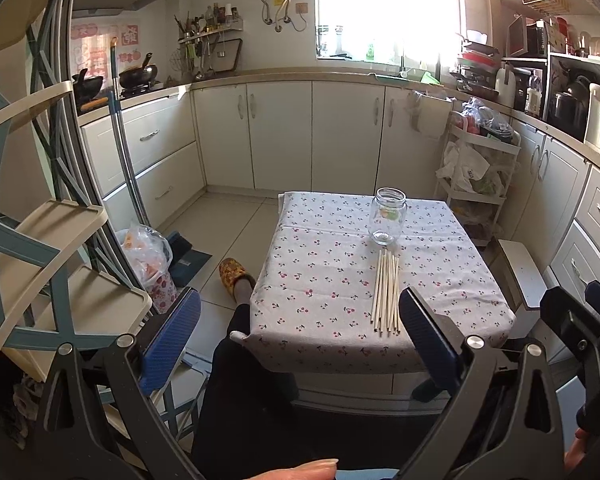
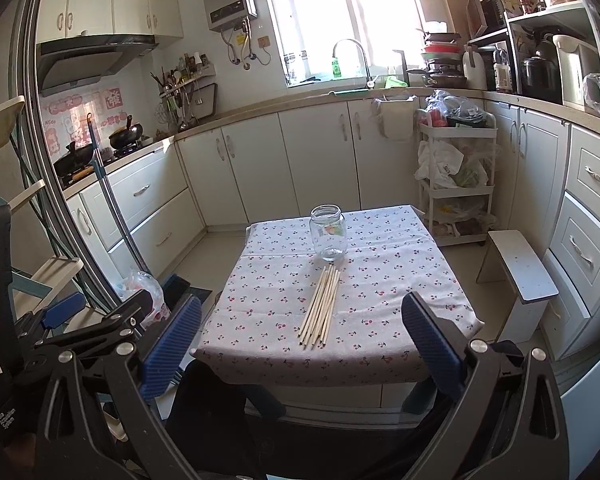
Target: Organize utensils
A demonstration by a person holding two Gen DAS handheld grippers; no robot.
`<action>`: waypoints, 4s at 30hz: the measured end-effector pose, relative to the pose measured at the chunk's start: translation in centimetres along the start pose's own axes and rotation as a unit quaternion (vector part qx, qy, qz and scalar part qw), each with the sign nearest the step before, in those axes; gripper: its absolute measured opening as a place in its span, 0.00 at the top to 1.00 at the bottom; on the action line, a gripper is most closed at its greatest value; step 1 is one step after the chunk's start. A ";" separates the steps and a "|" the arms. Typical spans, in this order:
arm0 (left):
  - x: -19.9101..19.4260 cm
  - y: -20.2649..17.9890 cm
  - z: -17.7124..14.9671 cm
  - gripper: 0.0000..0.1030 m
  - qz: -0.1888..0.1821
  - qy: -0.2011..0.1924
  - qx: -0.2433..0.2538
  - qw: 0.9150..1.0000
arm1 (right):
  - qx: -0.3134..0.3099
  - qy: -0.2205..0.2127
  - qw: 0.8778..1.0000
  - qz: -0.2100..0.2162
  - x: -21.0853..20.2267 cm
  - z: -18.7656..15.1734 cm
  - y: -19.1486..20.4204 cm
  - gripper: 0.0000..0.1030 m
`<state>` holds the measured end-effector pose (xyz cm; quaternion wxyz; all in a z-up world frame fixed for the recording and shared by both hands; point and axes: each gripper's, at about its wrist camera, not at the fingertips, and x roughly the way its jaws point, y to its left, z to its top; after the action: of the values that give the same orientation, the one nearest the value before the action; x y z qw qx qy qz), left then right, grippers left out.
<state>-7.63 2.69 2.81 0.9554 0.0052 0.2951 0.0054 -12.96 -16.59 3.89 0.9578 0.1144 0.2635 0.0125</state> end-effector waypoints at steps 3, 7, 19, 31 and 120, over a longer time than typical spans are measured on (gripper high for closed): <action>0.0 0.0 0.0 0.07 0.000 0.000 0.000 1.000 | -0.001 0.000 1.000 0.000 0.0 0.0 0.1 0.07; 0.0 0.0 0.0 0.07 0.000 0.000 0.000 1.000 | -0.002 -0.001 1.000 0.001 0.0 0.0 0.1 0.07; 0.0 -0.1 0.0 0.07 0.000 0.000 0.000 1.000 | -0.004 -0.002 1.000 0.002 -0.2 -0.1 0.3 0.07; 0.0 -0.2 0.0 0.07 0.001 0.000 0.000 1.000 | -0.004 -0.002 1.000 0.002 -0.1 -0.2 0.3 0.07; 30.6 -5.4 2.3 0.07 -0.038 0.200 0.048 0.978 | 0.016 0.205 0.978 -0.037 32.7 -1.8 -6.9 0.37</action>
<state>18.97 -2.31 -12.56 0.8752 0.0387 0.4802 -0.0443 14.08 -20.15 -15.56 0.8811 0.1150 0.4587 -0.0035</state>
